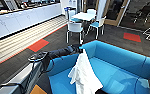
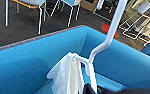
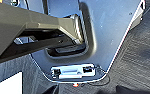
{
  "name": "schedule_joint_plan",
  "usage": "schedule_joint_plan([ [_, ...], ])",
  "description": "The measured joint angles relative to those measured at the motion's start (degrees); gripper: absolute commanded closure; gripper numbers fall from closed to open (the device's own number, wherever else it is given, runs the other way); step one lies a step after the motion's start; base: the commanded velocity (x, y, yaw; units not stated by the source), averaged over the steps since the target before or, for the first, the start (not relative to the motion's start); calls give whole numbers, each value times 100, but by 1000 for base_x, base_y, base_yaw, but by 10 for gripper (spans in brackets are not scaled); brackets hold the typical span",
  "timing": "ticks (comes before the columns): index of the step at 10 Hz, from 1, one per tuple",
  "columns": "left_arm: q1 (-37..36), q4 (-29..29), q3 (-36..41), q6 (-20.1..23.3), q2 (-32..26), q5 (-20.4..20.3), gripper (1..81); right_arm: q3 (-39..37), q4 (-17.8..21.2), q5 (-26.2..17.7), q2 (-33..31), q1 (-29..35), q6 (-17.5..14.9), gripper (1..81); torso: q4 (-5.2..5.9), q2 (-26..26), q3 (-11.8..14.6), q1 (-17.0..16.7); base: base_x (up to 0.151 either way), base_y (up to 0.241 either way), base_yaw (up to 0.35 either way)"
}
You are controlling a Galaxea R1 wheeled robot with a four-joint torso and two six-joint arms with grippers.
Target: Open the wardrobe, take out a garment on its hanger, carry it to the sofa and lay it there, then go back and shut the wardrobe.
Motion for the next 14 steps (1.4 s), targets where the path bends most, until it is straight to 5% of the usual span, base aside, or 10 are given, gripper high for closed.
schedule_joint_plan([
  [14,920,573,-139,24,-1123,-179,811,0,0,44,0,-39,-2,10,0,2,0,0,0,0,0],
])
